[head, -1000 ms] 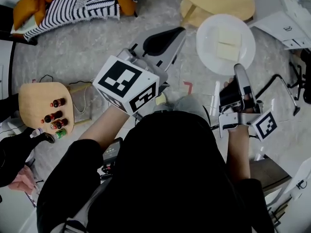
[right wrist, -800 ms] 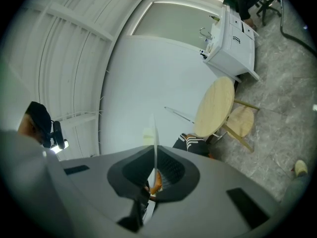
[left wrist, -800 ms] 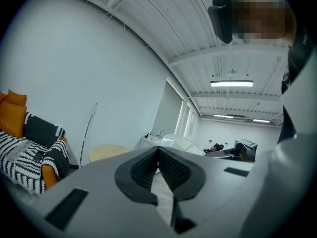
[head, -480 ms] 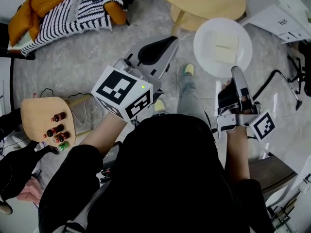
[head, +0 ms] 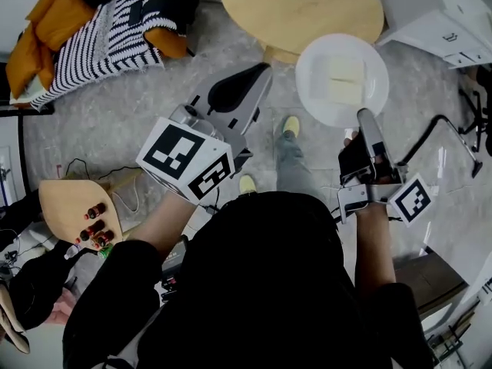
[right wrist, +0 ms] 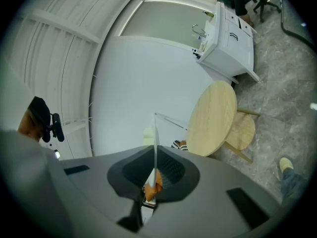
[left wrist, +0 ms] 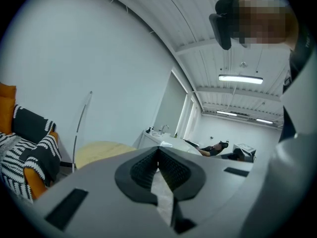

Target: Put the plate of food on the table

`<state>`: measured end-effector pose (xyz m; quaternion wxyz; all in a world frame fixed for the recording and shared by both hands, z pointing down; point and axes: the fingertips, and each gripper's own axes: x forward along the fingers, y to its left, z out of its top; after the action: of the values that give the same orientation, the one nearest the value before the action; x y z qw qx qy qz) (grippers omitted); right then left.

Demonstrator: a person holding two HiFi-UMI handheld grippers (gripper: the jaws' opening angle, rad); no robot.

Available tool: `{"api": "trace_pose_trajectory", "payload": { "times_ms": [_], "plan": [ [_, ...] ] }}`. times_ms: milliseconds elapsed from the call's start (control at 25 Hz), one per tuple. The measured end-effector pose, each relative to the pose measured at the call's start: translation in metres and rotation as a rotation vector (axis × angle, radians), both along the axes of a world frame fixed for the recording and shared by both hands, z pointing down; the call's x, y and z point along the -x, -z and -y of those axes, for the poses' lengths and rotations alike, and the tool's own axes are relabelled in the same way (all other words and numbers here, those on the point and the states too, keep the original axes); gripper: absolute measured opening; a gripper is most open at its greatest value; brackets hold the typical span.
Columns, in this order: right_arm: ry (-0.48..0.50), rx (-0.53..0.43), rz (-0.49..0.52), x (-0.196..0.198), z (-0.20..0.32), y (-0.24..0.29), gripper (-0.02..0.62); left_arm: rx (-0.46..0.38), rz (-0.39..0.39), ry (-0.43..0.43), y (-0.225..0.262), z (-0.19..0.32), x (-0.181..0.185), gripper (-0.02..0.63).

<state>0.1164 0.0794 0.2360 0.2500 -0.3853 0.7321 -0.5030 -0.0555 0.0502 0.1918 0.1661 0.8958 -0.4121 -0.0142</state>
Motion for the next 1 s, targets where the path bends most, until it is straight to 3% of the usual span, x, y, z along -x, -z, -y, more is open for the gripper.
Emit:
{"api": "trace_pose_trajectory", "payload": {
  "times_ms": [360,560,760,1000],
  "plan": [
    [-0.006,0.054,0.017,-0.030,0.069,-0.017,0.020,0.026,0.033,0.002,-0.006,0.069,-0.025,0.006],
    [0.026,0.063,0.046,-0.030,0.100,-0.018,0.020,0.029,0.057,0.021,-0.003,0.096,-0.029,0.006],
    [0.059,0.063,0.081,-0.050,0.143,-0.024,0.020,0.044,0.085,0.035,-0.006,0.140,-0.057,0.006],
    [0.080,0.072,0.103,-0.055,0.165,-0.026,0.020,0.045,0.106,0.064,-0.001,0.157,-0.064,0.006]
  ]
}}
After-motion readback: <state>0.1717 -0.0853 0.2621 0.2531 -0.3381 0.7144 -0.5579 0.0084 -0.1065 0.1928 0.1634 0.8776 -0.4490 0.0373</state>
